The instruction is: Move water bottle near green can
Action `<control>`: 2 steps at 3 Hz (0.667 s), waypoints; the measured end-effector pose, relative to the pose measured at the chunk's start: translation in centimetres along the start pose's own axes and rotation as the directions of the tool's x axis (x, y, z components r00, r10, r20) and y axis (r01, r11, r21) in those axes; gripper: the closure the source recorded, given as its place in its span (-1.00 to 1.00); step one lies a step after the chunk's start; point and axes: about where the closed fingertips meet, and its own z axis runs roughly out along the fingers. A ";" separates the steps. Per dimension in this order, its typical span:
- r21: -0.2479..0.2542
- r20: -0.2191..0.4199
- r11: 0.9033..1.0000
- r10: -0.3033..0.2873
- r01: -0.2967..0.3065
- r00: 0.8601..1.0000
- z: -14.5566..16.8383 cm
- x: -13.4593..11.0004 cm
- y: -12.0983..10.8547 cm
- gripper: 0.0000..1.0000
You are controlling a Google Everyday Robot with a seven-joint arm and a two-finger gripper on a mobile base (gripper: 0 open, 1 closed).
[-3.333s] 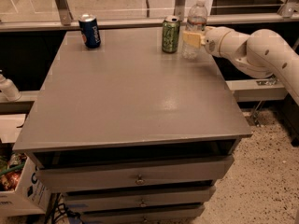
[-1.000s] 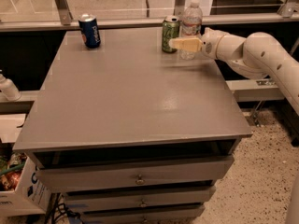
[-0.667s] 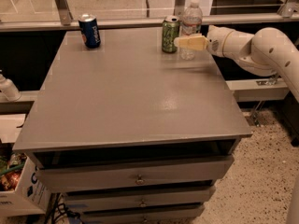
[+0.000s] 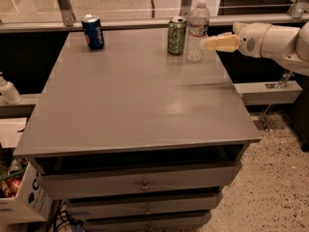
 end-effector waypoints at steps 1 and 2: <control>-0.002 0.010 0.999 0.034 -0.034 0.999 -2.8 1.6 0.4 -1.00; 0.003 0.010 0.999 0.037 -0.038 0.999 -3.3 1.8 0.3 -1.00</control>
Offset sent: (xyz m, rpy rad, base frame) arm -0.0572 -0.0502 -0.0138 0.0579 0.0231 -0.0274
